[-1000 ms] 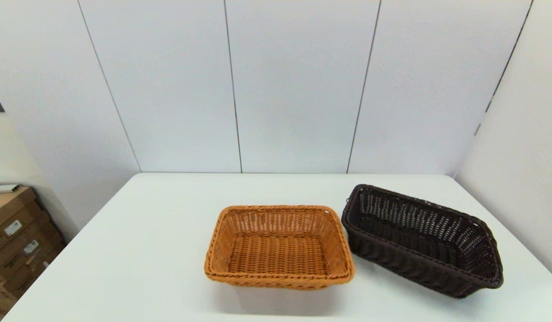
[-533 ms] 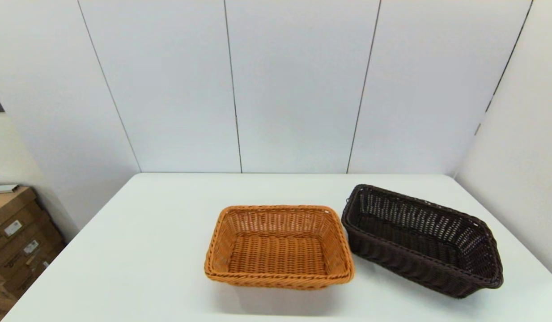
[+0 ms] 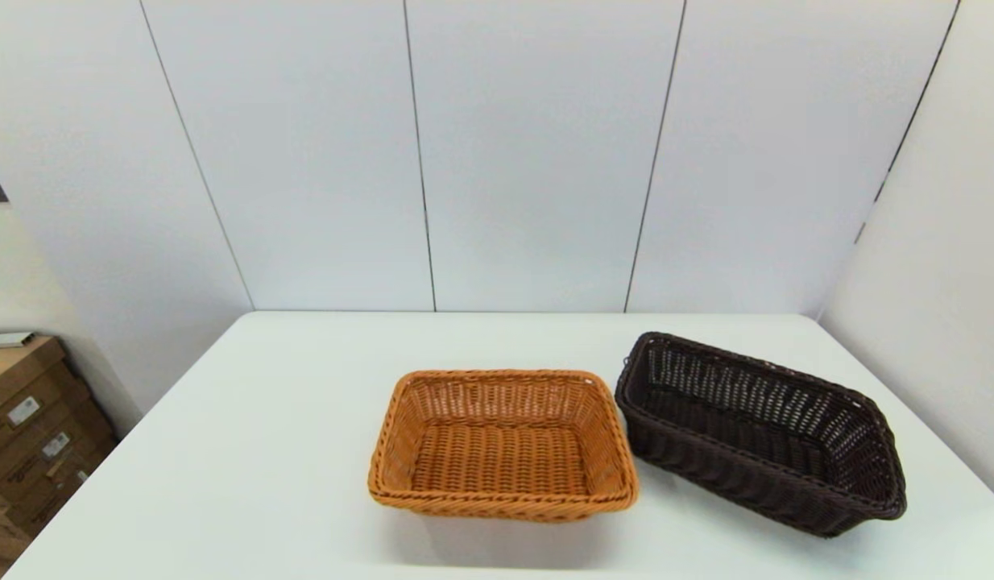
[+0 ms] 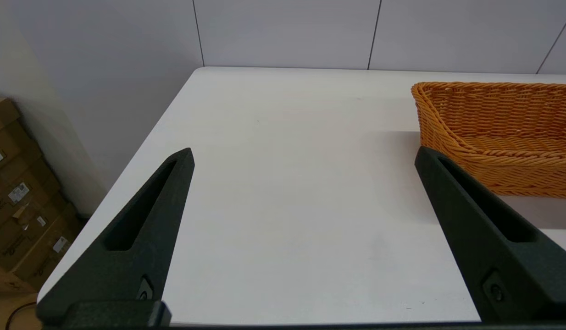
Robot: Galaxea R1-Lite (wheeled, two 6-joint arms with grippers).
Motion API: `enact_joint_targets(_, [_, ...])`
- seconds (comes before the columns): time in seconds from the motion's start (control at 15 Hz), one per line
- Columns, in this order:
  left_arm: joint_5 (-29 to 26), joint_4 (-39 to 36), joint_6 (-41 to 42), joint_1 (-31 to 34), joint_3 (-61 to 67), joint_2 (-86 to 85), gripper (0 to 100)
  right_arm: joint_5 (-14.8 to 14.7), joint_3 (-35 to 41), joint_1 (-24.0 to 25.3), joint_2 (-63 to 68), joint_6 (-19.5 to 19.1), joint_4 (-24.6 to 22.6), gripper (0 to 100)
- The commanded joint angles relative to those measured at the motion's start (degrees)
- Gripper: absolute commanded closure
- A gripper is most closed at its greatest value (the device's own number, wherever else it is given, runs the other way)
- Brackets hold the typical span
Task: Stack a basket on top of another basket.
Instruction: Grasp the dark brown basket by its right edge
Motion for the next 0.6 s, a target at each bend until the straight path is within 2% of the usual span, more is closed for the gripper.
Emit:
enact_joint_targets(0.07, [0.0, 0.0, -0.1, 0.0, 0.0, 0.0, 0, 6.8, -9.5, 0.0, 2.3, 0.1, 11.3, 0])
enact_joint_targets(0.33, [0.0, 0.0, -0.1, 0.0, 0.0, 0.0, 0, 7.0, -12.8, 0.0, 13.1, 1.2, 11.3, 0])
enact_joint_targets(0.47, [0.0, 0.0, -0.1, 0.0, 0.0, 0.0, 0, 6.4, -13.9, -0.1, 21.3, 3.3, 10.9, 0])
enact_joint_targets(0.6, [0.0, 0.0, -0.1, 0.0, 0.0, 0.0, 0, 6.2, -16.1, -0.3, 29.2, 7.2, 10.7, 0])
